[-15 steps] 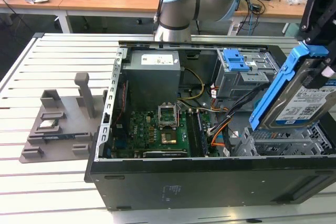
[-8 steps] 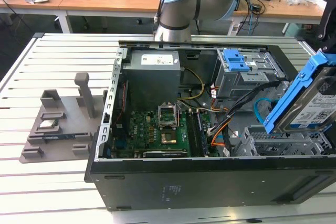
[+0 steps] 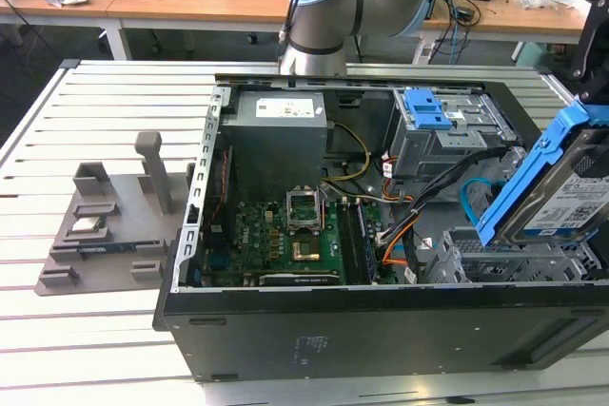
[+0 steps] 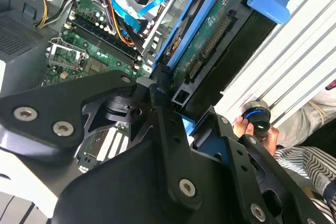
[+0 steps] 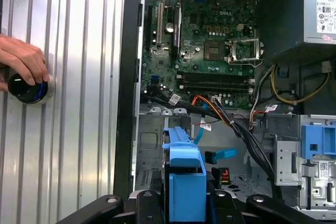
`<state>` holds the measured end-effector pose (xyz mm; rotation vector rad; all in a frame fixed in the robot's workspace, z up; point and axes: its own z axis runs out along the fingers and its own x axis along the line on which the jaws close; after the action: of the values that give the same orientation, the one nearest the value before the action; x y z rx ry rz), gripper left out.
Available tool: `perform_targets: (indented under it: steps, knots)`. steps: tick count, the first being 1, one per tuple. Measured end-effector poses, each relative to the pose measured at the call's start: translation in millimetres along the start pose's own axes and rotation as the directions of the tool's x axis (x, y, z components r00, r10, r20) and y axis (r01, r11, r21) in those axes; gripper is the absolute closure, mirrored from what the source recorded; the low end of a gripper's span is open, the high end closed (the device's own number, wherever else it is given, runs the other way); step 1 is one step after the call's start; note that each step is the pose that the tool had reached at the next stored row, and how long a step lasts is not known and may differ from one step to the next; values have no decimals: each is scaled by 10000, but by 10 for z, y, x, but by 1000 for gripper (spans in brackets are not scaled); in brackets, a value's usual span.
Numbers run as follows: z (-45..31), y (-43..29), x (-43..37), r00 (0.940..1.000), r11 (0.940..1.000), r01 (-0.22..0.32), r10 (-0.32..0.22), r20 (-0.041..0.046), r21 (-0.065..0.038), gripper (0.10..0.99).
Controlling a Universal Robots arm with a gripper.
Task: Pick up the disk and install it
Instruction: 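Pick up the disk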
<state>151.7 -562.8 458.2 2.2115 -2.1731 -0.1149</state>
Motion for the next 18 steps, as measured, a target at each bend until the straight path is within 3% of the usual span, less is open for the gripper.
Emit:
perform_targets:
  steps: [18]
  knots:
    - [73, -25, 2, 10000, 10000, 0, 0, 0, 0, 722]
